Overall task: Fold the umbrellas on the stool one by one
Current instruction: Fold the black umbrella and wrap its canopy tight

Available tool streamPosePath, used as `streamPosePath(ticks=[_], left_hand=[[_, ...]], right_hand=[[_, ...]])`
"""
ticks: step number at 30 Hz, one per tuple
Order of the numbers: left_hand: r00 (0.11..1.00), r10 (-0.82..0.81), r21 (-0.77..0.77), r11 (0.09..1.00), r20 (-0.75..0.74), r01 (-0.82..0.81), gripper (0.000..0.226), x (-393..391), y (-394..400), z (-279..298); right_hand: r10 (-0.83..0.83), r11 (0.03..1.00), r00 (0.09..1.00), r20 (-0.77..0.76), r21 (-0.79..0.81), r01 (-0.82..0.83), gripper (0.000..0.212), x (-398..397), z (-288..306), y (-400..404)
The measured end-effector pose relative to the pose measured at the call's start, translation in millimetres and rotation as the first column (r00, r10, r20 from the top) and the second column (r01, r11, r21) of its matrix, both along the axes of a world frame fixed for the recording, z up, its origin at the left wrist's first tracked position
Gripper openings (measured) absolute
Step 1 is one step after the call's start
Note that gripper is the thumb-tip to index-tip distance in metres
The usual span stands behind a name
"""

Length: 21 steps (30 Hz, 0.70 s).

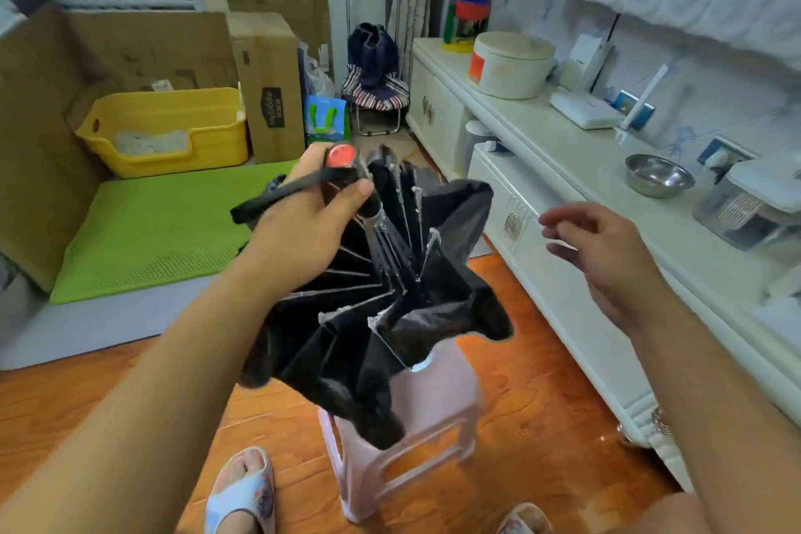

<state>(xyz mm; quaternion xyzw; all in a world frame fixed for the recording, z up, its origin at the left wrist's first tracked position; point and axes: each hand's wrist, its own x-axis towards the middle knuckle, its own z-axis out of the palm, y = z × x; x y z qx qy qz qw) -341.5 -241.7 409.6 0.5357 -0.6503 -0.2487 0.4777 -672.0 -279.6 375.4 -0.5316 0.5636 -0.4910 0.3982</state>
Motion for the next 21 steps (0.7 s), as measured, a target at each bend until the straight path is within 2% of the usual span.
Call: streamPosePath(ticks=[1, 3, 5, 6, 10, 13, 16, 17, 19, 21], left_hand=[[0.998, 0.003, 0.018, 1.000, 0.068, -0.005, 0.010, -2.8, -4.7, 5.4], [0.992, -0.010, 0.062, 0.998, 0.127, 0.002, 0.012, -6.9, -12.7, 8.1], [0.993, -0.061, 0.138, 0.989, 0.102, 0.046, 0.012, -10.7, -14.4, -5.7], [0.992, -0.075, 0.182, 0.982, 0.098, 0.056, 0.010, -12.2, -13.1, -19.6], [0.993, -0.094, 0.303, 0.951, 0.079, 0.066, 0.010, -26.1, -8.8, -62.1], [0.996, -0.063, 0.321, 0.946, 0.062, 0.040, 0.008, -29.1, -18.6, -66.2], [1.000, -0.023, 0.343, 0.939, -0.002, 0.022, 0.013, -28.4, -20.2, -67.1], [1.000, -0.010, 0.339, 0.941, -0.026, 0.018, 0.016, -28.4, -20.3, -68.1], [0.999, 0.019, 0.333, 0.943, -0.051, -0.001, 0.016, -29.4, -17.3, -67.8], [0.998, 0.035, 0.319, 0.948, -0.057, -0.015, 0.014, -31.3, -13.8, -66.7]], right_hand=[[0.113, 0.993, 0.992, -0.060, -0.037, -0.116, 0.025, 9.9, 8.4, 8.6], [0.302, 0.948, 0.916, -0.264, -0.016, -0.317, 0.023, 24.7, 16.1, 24.4], [0.387, 0.910, 0.804, -0.453, 0.047, -0.412, 0.027, 32.7, 16.2, 33.2], [0.403, 0.902, 0.770, -0.495, 0.072, -0.426, 0.029, 34.1, 15.0, 35.6], [0.409, 0.899, 0.666, -0.624, 0.151, -0.411, 0.026, 30.4, 4.2, 32.8], [0.475, 0.872, 0.608, -0.636, 0.251, -0.420, 0.026, 24.9, -1.1, 41.0], [0.580, 0.806, 0.512, -0.634, 0.353, -0.476, 0.014, 26.5, -8.1, 54.6], [0.601, 0.788, 0.472, -0.645, 0.378, -0.486, 0.018, 30.6, -12.5, 59.2], [0.631, 0.753, 0.392, -0.669, 0.409, -0.515, 0.042, 43.3, -24.6, 69.9], [0.614, 0.743, 0.259, -0.745, 0.436, -0.508, 0.066, 57.7, -39.9, 81.9]])
